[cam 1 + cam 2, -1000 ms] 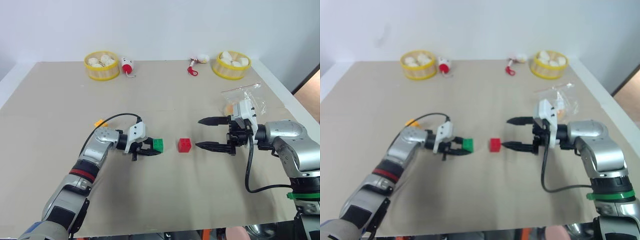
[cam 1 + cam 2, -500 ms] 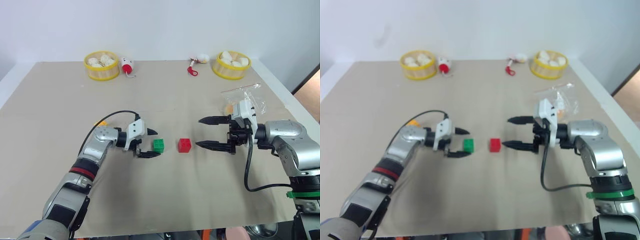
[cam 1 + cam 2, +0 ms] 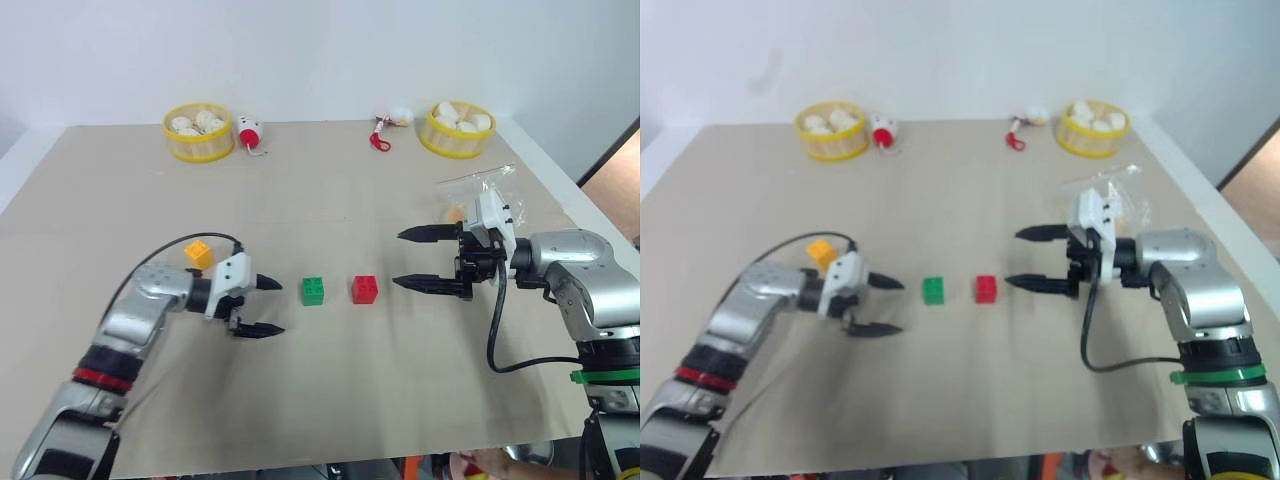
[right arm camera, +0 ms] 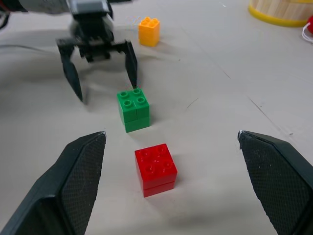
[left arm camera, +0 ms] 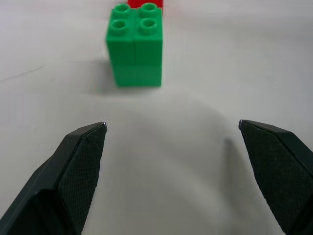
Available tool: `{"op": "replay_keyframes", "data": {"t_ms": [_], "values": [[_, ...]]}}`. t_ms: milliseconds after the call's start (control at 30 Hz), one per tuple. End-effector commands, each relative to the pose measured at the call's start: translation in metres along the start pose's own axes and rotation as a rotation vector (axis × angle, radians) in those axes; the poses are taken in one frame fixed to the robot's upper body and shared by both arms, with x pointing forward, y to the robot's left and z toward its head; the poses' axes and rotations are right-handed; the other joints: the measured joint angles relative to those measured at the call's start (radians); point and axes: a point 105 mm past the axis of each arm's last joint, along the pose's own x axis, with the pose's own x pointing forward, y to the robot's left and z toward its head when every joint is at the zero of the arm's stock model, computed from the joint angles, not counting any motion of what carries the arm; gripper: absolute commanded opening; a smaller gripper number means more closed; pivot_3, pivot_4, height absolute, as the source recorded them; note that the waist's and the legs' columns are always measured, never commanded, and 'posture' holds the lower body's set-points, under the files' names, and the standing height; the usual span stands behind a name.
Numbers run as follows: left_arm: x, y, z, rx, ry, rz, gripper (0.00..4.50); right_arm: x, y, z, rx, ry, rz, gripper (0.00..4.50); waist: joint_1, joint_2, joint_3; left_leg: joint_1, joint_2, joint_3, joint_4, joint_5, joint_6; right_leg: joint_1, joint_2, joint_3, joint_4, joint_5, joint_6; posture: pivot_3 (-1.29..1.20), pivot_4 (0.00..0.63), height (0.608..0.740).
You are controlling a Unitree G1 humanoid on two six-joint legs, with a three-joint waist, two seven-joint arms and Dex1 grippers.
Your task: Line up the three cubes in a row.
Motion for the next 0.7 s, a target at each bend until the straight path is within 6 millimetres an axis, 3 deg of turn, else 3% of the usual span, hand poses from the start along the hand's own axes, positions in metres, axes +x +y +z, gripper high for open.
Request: {"op": "replay_keyframes", "data": {"t_ms": [33, 167, 400, 567, 700], "values": [[-0.029, 0.015, 0.035, -0.010, -0.139, 0.216, 4.48, -0.002, -0.008, 0.017, -0.067, -0.036, -0.014, 4.50, 0.000, 0.000, 0.000, 0.000, 0.000, 0.000, 0.000, 0.000, 0.000, 0.000, 0.000, 0.000, 0.000, 0.000, 0.000, 0.00, 0.150, 0.740], [-0.058, 0.018, 0.049, -0.053, -0.211, 0.410, 4.48, 0.003, -0.013, 0.025, -0.076, -0.070, -0.024, 4.50, -0.003, 0.000, 0.000, 0.000, 0.001, 0.001, 0.000, 0.000, 0.000, 0.000, 0.000, 0.000, 0.000, 0.000, 0.001, 0.00, 0.150, 0.740], [-0.101, 0.006, 0.049, -0.197, -0.270, 0.661, 4.48, 0.016, -0.015, 0.029, -0.091, -0.082, 0.013, 4.50, -0.012, 0.000, 0.000, 0.000, 0.003, 0.000, -0.001, 0.000, 0.000, 0.000, 0.001, -0.001, 0.000, 0.000, 0.001, 0.00, 0.150, 0.740], [-0.124, 0.009, 0.027, -0.247, -0.251, 0.886, 4.48, 0.023, -0.016, 0.031, -0.094, -0.094, 0.036, 4.50, -0.013, 0.000, 0.000, 0.001, 0.002, 0.001, 0.000, 0.000, 0.000, 0.001, 0.001, -0.001, 0.000, 0.000, -0.002, 0.00, 0.150, 0.740], [-0.123, 0.003, 0.000, -0.272, -0.169, 0.935, 4.48, 0.029, -0.016, 0.031, -0.095, -0.100, 0.053, 4.50, -0.014, 0.000, 0.000, 0.001, 0.002, 0.001, 0.000, 0.000, 0.000, 0.000, 0.001, -0.001, 0.000, 0.000, -0.002, 0.00, 0.150, 0.740]]}}
